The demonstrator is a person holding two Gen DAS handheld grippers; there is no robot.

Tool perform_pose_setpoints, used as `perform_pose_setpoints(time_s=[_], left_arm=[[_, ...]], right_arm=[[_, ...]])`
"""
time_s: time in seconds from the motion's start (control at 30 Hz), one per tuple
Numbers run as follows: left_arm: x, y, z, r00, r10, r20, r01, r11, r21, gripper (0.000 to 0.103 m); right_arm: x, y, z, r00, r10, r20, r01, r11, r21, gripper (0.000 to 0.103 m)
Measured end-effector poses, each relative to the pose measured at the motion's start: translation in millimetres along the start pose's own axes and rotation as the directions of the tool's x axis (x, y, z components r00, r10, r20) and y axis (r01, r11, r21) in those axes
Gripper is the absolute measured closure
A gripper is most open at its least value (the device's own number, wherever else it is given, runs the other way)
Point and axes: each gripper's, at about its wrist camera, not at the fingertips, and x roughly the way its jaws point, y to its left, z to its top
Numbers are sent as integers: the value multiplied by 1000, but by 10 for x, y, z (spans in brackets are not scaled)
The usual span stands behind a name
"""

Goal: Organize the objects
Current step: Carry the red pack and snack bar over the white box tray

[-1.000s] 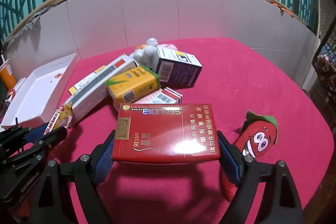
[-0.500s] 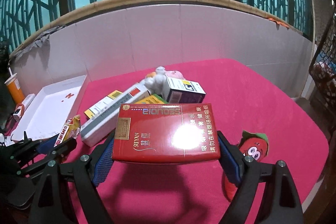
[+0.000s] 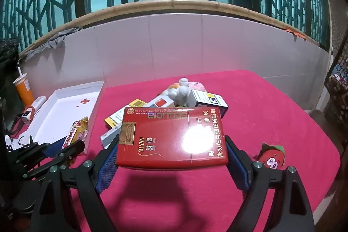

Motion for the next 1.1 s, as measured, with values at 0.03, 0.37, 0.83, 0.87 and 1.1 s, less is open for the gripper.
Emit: perform_pose_setpoints(time_s=[0.03, 0.37, 0.83, 0.87, 1.1], left_arm=[[-8, 19, -3, 1000, 1, 2, -1, 1000, -4, 83], [-136, 196, -10, 1000, 18, 24, -17, 999, -42, 83], [-302, 436, -10, 997, 47, 53, -42, 995, -87, 83], [-313, 451, -8, 997, 48, 56, -42, 995, -90, 83], [-385, 562, 20, 995, 68, 72, -60, 992, -109, 83]], right_arm=[[-9, 27, 5, 1000, 1, 1, -1, 1000, -4, 12], [-86, 217, 64, 1000, 0, 30, 1, 999, -32, 12], [-171, 564, 158, 997, 41, 58, -36, 996, -83, 12], [-177, 587, 160, 997, 43, 60, -38, 995, -88, 12], [-189, 732, 231, 996, 53, 73, -45, 993, -106, 12]])
